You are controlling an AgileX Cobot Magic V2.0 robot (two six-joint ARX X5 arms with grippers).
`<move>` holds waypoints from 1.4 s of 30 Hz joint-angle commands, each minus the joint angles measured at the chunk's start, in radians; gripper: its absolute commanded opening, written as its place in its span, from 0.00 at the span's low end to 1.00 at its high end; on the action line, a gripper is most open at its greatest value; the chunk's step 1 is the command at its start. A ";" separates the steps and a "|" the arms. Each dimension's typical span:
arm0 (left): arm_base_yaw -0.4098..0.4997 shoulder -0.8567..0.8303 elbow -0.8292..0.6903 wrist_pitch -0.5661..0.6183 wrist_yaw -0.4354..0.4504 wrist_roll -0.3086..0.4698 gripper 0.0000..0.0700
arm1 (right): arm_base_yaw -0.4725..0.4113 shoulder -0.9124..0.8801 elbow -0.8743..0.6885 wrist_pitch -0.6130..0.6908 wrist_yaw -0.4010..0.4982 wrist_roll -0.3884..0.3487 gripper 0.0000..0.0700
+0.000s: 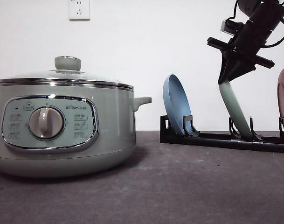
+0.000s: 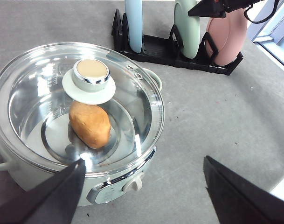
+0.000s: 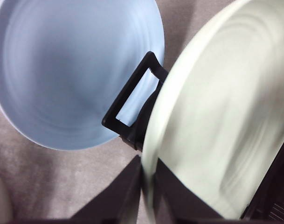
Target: Transfer potato from steamer to green plate
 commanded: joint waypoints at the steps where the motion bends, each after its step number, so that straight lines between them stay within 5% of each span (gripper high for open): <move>1: -0.002 0.004 0.024 0.007 0.003 0.006 0.74 | 0.005 -0.022 0.042 0.011 0.004 -0.004 0.01; 14: -0.002 0.004 0.024 0.007 0.003 0.006 0.74 | 0.027 -0.249 0.052 -0.051 -0.022 -0.018 0.01; 23: -0.002 0.004 0.024 0.007 0.003 0.006 0.74 | 0.128 -0.405 0.052 -0.282 0.037 -0.160 0.01; 34: -0.002 0.004 0.024 0.007 0.003 0.006 0.74 | 0.439 -0.475 0.045 -0.616 0.285 -0.292 0.01; 42: -0.002 0.004 0.024 0.007 0.003 0.006 0.74 | 0.693 -0.475 -0.067 -0.668 0.487 -0.261 0.01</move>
